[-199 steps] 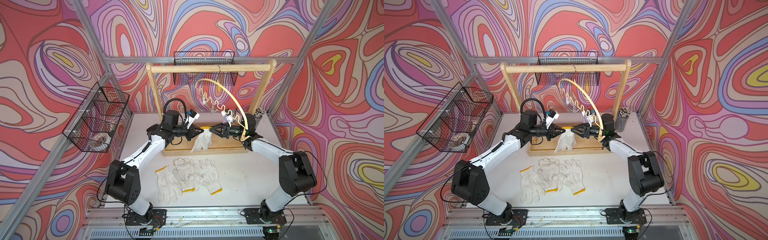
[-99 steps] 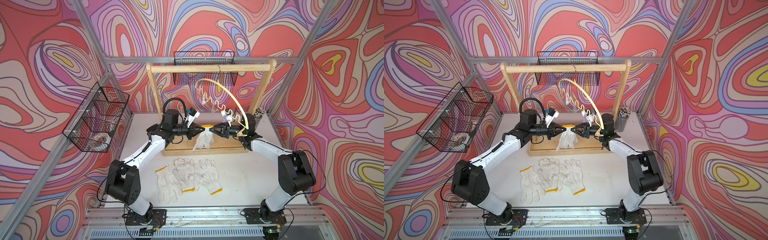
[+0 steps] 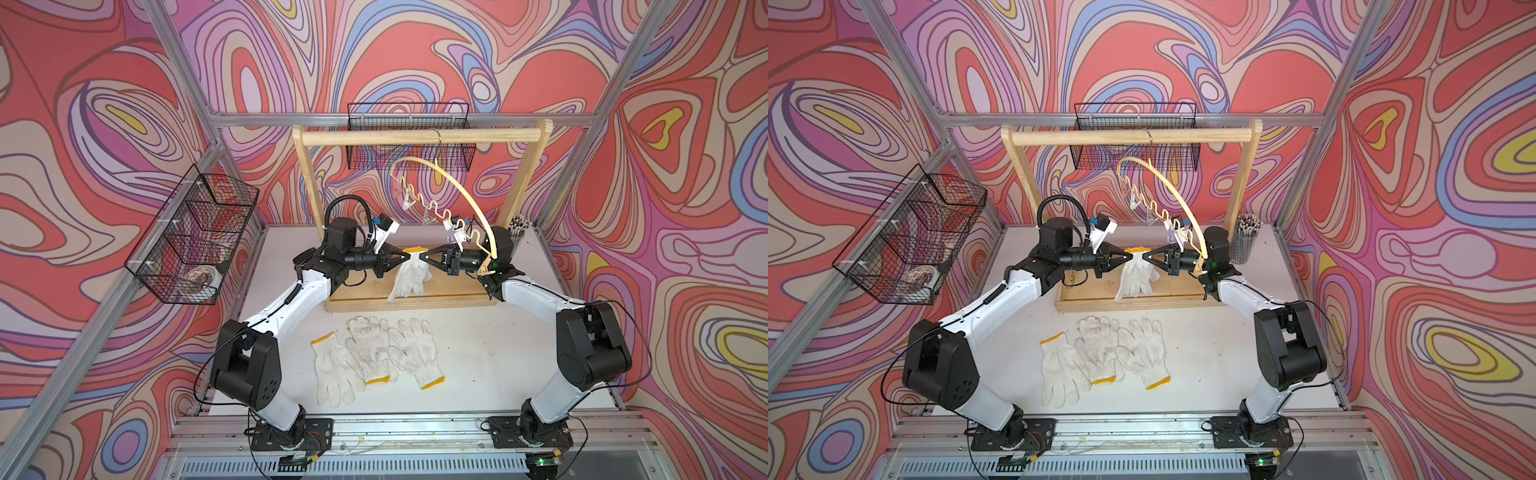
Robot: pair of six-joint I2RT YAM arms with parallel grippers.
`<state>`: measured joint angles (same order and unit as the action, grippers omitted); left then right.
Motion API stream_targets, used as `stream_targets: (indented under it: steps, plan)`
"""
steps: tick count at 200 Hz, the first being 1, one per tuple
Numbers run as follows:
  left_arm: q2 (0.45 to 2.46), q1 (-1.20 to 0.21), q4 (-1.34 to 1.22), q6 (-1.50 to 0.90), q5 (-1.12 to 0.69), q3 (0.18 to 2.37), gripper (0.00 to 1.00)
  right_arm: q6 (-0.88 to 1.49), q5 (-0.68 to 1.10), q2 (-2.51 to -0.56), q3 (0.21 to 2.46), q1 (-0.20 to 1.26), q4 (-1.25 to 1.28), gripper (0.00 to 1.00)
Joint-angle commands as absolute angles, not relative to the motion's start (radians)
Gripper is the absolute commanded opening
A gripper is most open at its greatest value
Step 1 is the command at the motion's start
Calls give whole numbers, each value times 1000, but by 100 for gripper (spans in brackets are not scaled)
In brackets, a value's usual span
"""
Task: Clip the gloves onto a hanger to dry
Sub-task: Adjust the glove.
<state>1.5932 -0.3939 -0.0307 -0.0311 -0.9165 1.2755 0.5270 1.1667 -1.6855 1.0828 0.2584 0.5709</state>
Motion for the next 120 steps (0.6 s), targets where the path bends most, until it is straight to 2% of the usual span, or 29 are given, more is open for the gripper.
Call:
stream_targets:
  steps: [1, 15, 79, 113, 120]
  plan:
    - [1602, -396, -54, -37, -938, 1273, 0, 538, 1180, -1700, 1101, 264, 597, 4]
    - [1602, -396, -51, -37, -934, 1272, 0, 538, 1180, -1700, 1102, 263, 597, 0]
    - [1602, -396, -36, -30, -919, 1270, 0, 534, 1172, -1700, 1103, 264, 589, 0]
    - [1601, -396, 10, -14, -832, 1286, 0, 480, 1129, -1694, 1113, 265, 514, 0]
    - [1599, -397, 20, -13, -799, 1288, 10, 457, 1115, -1692, 1118, 263, 484, 0]
